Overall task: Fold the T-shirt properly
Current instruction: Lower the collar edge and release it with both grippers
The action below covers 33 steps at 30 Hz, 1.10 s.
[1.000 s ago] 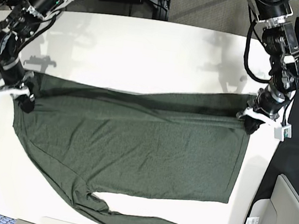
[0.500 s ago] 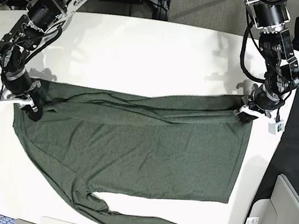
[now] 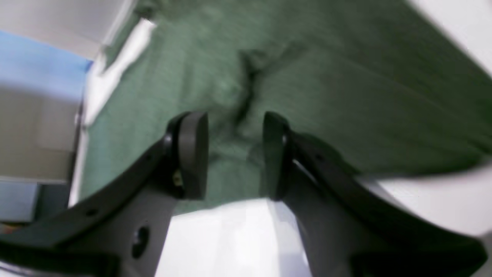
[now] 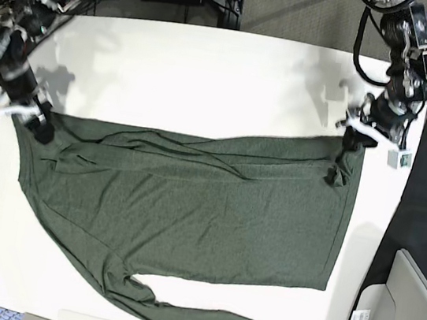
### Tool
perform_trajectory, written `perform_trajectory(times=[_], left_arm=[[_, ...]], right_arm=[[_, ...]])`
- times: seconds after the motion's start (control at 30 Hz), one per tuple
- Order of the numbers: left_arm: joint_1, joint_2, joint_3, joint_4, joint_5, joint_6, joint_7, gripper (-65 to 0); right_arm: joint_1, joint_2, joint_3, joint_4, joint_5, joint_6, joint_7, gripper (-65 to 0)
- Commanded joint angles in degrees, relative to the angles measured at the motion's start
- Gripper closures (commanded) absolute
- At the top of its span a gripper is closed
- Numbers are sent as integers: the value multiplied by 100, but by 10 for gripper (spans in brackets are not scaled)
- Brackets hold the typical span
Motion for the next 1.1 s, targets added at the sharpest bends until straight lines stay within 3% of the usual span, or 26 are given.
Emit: perform_trajectory(times=[0.0, 0.23, 0.77, 0.83, 1.0, 1.07], left_arm=[[32, -41, -64, 104, -40, -10, -71, -264], [-152, 301, -73, -441, -40, -10, -80, -264], [-1075, 389, -73, -1909, -48, -18, -159, -254], [-1154, 389, -73, -2005, -48, -27, -159, -207], [-1198, 398, -73, -1997, -48, -45, -159, -1], [-1190, 398, -73, -1979, -48, -45, -159, 0]], right_arm=[[-13, 76, -8, 222, 286, 79, 109, -239], [-637, 199, 1, 547, 682, 79, 135, -239], [-707, 199, 247, 538, 682, 79, 118, -239], [-689, 182, 247, 521, 673, 79, 127, -239], [-716, 173, 247, 512, 673, 79, 109, -239], [-751, 173, 247, 512, 673, 79, 109, -239]])
